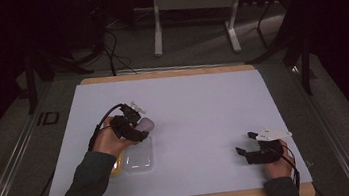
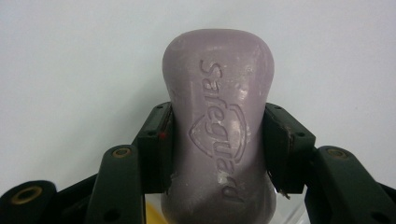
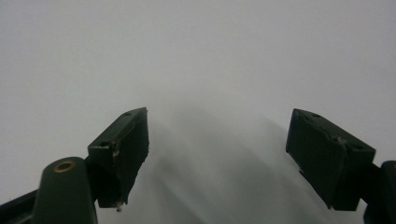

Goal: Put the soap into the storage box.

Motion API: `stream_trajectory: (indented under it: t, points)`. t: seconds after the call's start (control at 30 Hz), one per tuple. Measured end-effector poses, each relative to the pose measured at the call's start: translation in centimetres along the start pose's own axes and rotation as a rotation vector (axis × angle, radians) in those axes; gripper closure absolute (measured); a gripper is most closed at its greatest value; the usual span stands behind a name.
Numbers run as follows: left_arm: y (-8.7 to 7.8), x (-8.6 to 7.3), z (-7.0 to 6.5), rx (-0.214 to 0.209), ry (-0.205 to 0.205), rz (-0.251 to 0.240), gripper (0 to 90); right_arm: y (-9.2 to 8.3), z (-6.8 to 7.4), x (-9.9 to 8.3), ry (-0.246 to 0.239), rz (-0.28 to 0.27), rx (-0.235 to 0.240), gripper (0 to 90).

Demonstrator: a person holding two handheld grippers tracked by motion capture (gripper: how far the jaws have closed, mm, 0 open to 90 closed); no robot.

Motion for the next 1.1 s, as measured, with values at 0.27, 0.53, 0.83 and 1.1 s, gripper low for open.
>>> stream_trajectory:
  t: [0.27,0.53,0.83,1.1]
  points:
    - [-0.9,-2.2,0.3,0.013,-0.066,-0.006,49.4,0.0,0.0,0.0,-0.006,-0.002,-0.001,21.0]
    - [-1.4,-4.9,0.2,0.024,-0.111,0.009,49.4,0.0,0.0,0.0,-0.006,-0.001,-0.005,21.0]
    - [-1.4,-8.5,0.6,0.047,-0.196,0.03,49.4,0.0,0.1,0.0,-0.011,0.0,-0.008,21.1]
    - [-1.7,-11.2,0.7,0.058,-0.278,0.037,49.3,0.0,0.1,0.0,-0.015,0.001,-0.01,21.2]
Point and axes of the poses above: each handheld gripper's, and its own axes: y roughly forward along the jaws, x roughly out of its top, z roughly to its left, the point moved 9 cm from there along y, roughly forward along the jaws, and after that the axes turned 12 degrees about y, right-handed, at the moved point
